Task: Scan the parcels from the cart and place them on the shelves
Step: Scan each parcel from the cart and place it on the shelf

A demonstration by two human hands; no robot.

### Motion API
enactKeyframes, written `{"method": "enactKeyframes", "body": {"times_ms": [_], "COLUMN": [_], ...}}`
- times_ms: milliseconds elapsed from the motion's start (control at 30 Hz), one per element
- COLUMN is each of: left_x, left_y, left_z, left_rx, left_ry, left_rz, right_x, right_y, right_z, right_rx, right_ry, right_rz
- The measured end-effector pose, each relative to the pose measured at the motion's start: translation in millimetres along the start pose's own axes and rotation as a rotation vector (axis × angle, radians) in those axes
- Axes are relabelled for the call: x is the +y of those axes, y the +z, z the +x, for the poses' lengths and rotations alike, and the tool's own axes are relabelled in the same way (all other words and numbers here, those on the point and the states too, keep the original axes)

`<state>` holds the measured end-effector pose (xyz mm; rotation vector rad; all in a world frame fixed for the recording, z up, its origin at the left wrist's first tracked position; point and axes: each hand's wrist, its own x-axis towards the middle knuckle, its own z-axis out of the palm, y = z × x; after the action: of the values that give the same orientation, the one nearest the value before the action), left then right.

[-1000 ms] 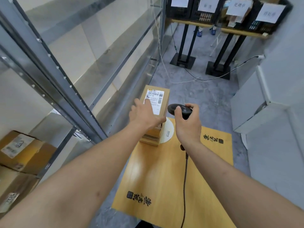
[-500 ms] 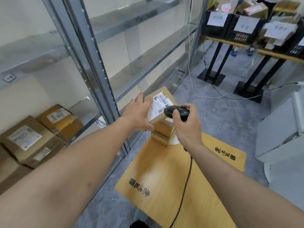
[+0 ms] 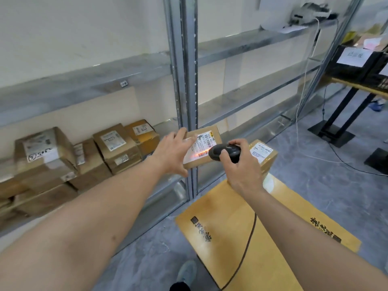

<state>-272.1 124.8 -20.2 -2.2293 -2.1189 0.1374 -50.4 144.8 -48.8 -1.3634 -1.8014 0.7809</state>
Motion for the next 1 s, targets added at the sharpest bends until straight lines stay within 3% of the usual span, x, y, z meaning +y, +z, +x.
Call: {"method": "enactKeyframes", "body": {"times_ms": [600, 1000], "left_x": [-134, -237], "left_y": [28, 51], "left_z": [-110, -122], "left_rx": [-0.043, -0.046], "left_ry": [-0.369, -0.644], "left_rz": [-0.076, -0.38], "right_x": [-99, -171], "right_y": [124, 245], "right_z": [-22, -12], "right_rx": [-0.24, -0.144], "right_ry": [-0.122, -0.002], "right_rz": [0.034, 0.204]}}
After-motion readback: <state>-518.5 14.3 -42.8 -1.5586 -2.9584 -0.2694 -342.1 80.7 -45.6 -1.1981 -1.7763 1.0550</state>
